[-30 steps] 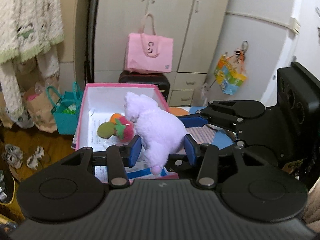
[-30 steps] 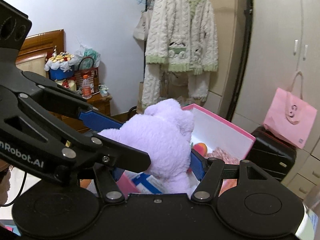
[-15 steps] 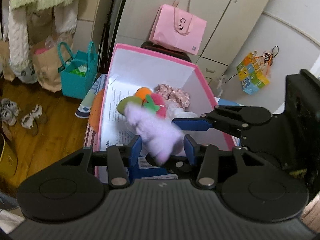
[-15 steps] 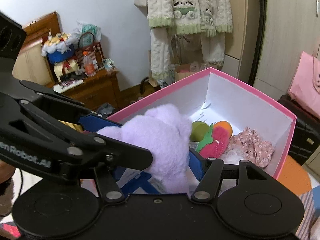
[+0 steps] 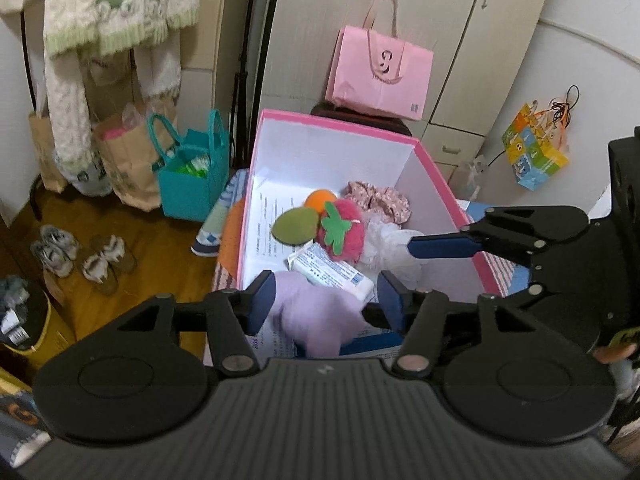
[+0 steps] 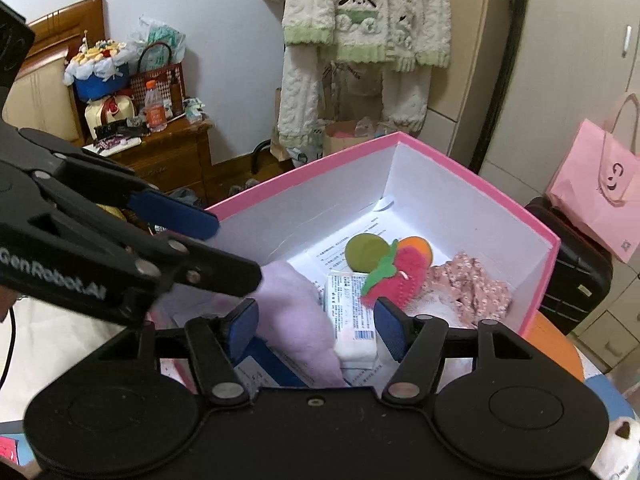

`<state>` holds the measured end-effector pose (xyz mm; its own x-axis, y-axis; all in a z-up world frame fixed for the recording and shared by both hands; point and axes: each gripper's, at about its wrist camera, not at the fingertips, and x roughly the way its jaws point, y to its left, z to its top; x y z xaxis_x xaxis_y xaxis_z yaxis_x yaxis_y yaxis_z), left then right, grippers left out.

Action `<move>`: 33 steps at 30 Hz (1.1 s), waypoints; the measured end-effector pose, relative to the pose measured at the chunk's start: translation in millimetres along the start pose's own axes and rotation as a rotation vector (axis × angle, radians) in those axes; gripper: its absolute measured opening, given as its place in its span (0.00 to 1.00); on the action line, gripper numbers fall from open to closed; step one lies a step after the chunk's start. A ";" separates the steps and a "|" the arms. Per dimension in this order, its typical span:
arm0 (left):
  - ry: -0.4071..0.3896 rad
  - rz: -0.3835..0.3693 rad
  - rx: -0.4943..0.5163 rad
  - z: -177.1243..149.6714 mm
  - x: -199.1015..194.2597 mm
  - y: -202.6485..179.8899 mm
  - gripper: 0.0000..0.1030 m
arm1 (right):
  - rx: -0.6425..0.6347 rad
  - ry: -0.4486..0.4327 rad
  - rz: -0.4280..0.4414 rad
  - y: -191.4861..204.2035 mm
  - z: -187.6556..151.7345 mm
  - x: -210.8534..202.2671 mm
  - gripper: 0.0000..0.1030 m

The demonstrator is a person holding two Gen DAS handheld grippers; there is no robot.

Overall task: Organize soft objects
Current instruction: 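Lower the lavender plush into the box and open both grippers, then move both grippers back to the quilt toward the white cat plush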

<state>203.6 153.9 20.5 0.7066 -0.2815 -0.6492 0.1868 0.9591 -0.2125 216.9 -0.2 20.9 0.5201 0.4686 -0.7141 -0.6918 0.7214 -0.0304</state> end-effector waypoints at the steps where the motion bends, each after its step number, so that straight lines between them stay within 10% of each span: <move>1: -0.010 0.001 0.013 -0.3 -4.7 -2.6 0.57 | 0.001 -0.005 -0.003 0.6 0.0 -2.3 0.67; 33: -0.064 -0.116 0.390 -30.3 -75.4 -134.2 0.89 | -0.041 -0.118 -0.172 -11.5 -101.4 -171.9 0.77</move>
<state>104.6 45.6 75.9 0.7042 -0.3982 -0.5878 0.5039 0.8636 0.0187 84.6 -140.8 73.1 0.6854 0.3989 -0.6092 -0.6065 0.7757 -0.1745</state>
